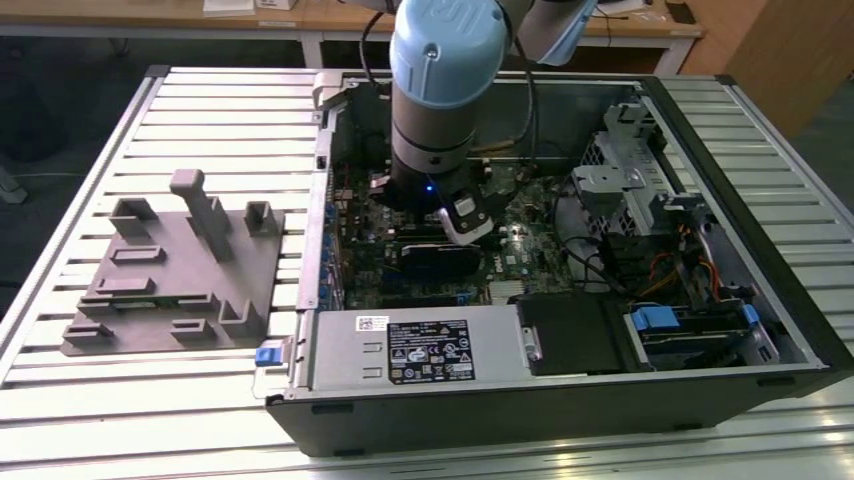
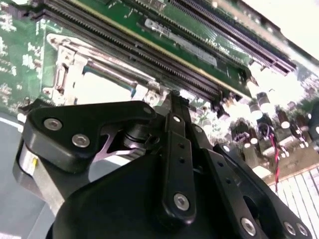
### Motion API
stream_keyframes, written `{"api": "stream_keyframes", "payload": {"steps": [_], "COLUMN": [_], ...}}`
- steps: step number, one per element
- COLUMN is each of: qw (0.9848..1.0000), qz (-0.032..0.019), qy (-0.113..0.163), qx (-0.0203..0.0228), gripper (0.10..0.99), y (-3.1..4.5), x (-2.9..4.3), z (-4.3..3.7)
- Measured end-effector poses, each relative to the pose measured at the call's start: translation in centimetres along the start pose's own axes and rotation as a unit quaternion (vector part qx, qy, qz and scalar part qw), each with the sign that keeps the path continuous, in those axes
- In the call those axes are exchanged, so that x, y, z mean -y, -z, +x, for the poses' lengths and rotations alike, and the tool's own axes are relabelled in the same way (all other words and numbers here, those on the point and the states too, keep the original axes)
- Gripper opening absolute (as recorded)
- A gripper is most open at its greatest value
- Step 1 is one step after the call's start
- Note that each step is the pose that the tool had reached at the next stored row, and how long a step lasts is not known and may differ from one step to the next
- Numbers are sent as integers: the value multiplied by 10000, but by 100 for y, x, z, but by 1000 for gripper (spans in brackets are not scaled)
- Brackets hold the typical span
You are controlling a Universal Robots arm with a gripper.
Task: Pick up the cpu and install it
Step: 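Install the second cpu locking lever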
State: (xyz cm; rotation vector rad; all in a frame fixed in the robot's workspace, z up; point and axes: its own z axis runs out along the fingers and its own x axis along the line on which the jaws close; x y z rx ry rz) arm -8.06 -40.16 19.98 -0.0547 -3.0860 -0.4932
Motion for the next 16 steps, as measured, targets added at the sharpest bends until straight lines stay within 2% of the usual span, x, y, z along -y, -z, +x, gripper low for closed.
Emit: {"api": "stream_keyframes", "payload": {"steps": [4, 10, 15, 16], "qw": [10000, 9999, 9997, 9997], "qz": [-30, -124, -234, -238], "qy": [1, 2, 3, 3], "qx": [-1, -5, -8, -8], "gripper": [106, 106, 106, 106], "y": [105, 226, 283, 283], "x": [-34, -74, -93, -93], "z": [2, 4, 6, 6]}}
